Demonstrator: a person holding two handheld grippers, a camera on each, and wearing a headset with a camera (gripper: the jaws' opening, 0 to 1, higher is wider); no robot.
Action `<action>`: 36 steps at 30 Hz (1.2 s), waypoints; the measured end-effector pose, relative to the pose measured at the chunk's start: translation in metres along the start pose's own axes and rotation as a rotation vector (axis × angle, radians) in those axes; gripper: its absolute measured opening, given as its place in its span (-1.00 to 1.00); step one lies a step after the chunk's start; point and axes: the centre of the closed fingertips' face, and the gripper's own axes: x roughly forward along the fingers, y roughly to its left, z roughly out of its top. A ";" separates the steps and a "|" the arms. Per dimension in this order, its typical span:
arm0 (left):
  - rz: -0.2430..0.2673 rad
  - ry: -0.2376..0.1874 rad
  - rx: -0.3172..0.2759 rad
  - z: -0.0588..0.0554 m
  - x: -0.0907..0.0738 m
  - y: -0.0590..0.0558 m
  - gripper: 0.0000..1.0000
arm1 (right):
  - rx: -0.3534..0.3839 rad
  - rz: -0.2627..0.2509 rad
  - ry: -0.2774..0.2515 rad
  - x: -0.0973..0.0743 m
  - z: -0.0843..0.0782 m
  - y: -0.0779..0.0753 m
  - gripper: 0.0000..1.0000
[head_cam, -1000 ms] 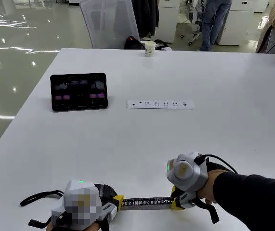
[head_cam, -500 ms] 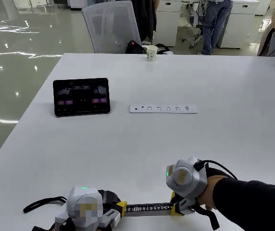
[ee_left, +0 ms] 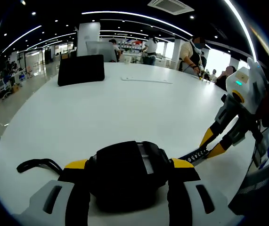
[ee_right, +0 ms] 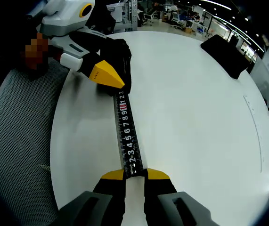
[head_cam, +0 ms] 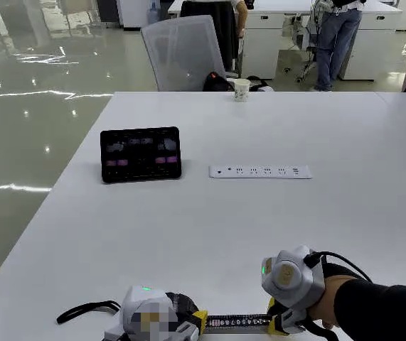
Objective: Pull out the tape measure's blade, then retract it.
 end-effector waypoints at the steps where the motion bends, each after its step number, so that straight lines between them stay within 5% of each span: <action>1: 0.000 0.001 0.000 0.000 0.000 0.000 0.23 | 0.004 0.000 -0.002 0.000 0.000 0.000 -0.78; 36: -0.002 0.010 -0.006 -0.003 0.000 0.001 0.23 | -0.001 0.001 -0.017 0.008 0.017 0.004 -0.78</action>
